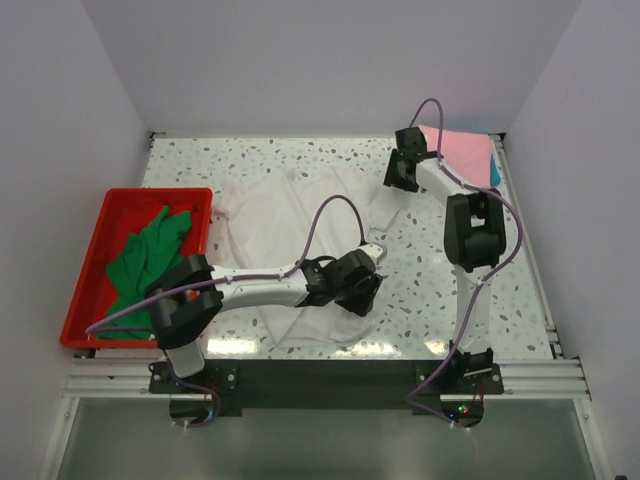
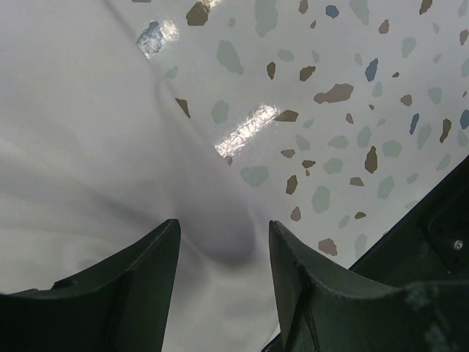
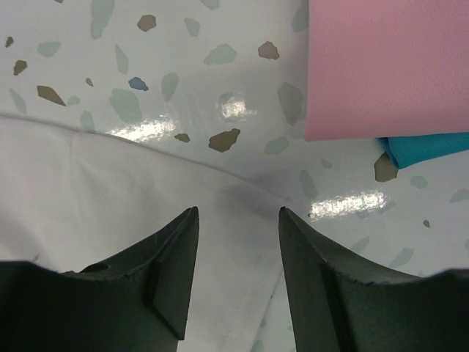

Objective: Fold and stack the t-shirts
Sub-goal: Flatten the tshirt out

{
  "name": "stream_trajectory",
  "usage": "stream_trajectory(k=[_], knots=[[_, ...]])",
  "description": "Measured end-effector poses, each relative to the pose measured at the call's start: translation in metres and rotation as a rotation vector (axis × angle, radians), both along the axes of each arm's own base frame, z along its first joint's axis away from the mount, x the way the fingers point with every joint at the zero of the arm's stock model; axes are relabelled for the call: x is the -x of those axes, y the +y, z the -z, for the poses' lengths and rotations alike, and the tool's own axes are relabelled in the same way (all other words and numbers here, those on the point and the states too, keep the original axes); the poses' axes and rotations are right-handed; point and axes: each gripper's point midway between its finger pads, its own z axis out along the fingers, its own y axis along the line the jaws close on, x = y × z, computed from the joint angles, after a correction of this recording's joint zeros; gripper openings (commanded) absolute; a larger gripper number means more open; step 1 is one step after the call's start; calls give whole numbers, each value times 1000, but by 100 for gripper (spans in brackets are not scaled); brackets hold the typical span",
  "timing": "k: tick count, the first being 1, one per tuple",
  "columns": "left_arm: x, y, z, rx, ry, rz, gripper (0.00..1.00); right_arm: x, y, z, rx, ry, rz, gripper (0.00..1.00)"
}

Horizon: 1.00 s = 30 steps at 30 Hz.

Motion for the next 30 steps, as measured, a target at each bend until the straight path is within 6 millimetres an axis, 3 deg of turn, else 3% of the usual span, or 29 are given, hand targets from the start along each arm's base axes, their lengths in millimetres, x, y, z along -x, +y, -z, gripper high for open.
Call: stream_trajectory(k=[7,16,24,30], knots=[[7,-4,12,-28,7,34,56,6,-13,6,67,27,20,51],[11,-2,20,-53,19,38,39,5,-16,22,92,53,20,43],[9,0,21,-61,11,27,14,5,-15,23,90,53,20,10],[5,7,19,-74,-7,5,0,5,-15,22,88,52,23,0]])
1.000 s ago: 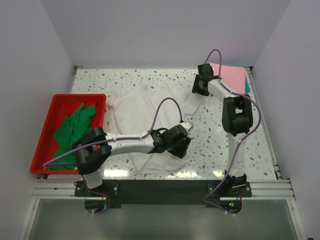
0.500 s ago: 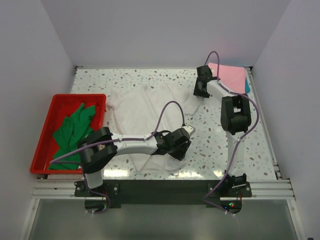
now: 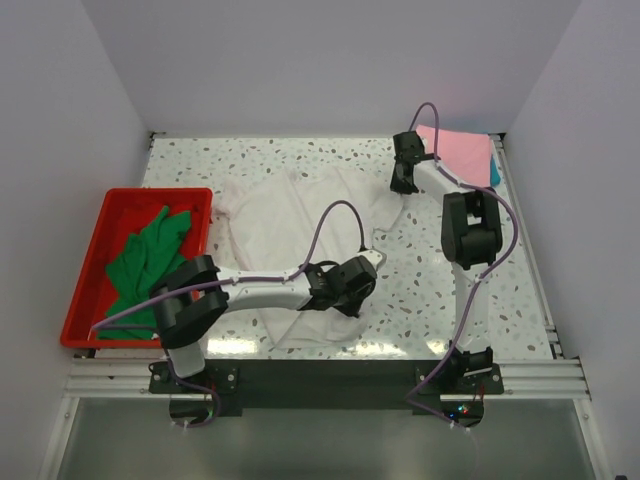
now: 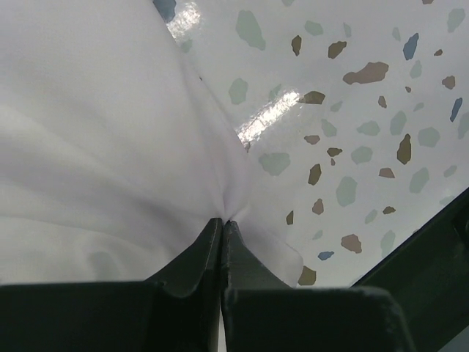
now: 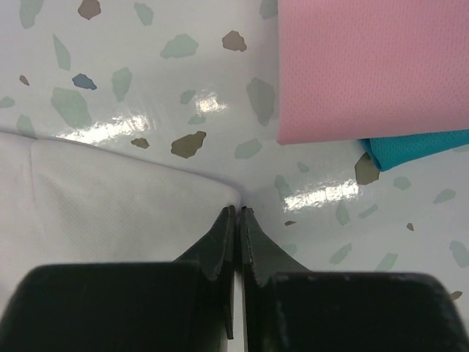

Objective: Fold and stack the t-shirts
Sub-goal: Flatten the tshirt out

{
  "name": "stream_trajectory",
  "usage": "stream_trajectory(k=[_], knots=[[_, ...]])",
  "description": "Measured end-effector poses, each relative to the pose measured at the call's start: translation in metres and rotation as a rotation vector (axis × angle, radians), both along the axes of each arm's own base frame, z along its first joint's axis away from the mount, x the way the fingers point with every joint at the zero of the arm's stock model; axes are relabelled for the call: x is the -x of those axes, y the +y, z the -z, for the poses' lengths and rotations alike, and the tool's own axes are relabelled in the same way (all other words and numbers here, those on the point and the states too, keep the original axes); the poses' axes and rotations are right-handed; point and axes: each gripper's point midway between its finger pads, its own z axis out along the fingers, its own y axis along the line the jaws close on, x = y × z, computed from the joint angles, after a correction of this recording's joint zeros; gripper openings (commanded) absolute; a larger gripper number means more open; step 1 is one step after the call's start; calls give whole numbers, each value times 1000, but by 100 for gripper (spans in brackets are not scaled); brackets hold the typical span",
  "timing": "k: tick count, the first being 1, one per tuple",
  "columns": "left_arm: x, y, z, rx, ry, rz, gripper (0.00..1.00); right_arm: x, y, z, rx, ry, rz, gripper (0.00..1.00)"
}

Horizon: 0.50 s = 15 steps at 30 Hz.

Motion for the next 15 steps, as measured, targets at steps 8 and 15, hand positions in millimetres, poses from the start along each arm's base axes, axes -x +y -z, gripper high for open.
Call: stream_trajectory(k=[8,15], knots=[[-19,39,-33,59,-30,-109,0,17,-16,-28,-7,-11,27,0],[-48,82,-69,151,-66,-234,0,50,-63,-115,-43,-146,121,0]])
